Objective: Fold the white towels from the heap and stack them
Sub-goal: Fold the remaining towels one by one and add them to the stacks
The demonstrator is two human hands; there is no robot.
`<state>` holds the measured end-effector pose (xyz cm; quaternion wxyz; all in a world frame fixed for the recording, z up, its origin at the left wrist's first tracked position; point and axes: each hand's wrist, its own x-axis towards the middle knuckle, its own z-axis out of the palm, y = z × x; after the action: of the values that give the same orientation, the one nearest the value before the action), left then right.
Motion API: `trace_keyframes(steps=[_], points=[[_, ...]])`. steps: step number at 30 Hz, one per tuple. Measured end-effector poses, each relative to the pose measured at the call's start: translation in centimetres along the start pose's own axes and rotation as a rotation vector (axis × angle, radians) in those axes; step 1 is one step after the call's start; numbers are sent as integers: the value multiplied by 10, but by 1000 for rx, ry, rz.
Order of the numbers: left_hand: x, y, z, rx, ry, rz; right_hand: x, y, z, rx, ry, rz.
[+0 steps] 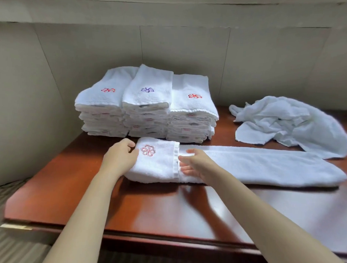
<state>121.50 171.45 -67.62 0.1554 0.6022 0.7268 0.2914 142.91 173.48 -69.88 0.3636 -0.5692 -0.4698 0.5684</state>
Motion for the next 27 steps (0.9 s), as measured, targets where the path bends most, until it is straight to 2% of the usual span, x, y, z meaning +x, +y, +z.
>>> trace_keyframes(steps=[2,4,7,10,14,17,20,23,27], points=[[-1,-10,0,-47,-59,-96,8,-1,7,-23,20,-9],[-4,-14,7,-77,-140,-94,14,-2,18,-4,36,-34],[-3,-16,13,-5,-148,-70,24,3,31,-52,109,-83],[-1,-16,14,2,-175,-124,30,9,37,-72,176,-127],[2,-11,16,-206,-270,-270,32,2,25,96,219,-194],[5,2,20,-408,-347,-325,28,-21,-10,200,290,-240],[6,19,30,-457,-377,-336,17,-38,-59,256,333,-243],[6,33,44,-466,-393,-334,6,-34,-107,90,393,-195],[6,56,63,-452,-452,-313,-2,-11,-160,-224,593,-121]])
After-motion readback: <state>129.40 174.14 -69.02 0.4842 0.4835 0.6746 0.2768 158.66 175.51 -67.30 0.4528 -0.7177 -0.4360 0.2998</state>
